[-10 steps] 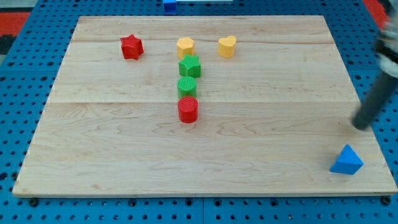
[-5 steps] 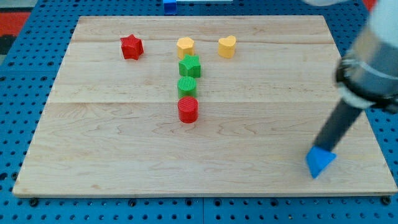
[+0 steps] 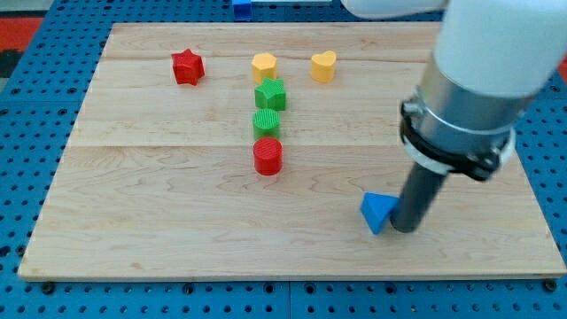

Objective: Push the blue triangle to the line of blocks

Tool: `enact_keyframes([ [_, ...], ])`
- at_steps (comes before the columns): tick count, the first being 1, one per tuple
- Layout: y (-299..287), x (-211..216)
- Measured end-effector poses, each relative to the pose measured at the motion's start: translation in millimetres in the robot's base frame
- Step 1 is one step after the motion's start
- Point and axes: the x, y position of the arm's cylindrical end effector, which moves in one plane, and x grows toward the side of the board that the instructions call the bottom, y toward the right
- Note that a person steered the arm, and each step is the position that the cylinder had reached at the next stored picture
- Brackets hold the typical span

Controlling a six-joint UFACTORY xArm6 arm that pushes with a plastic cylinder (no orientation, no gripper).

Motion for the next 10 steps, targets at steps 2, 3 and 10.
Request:
enact_keyframes([
  [2, -56, -21],
  [3, -80, -37],
  [10, -98, -46],
])
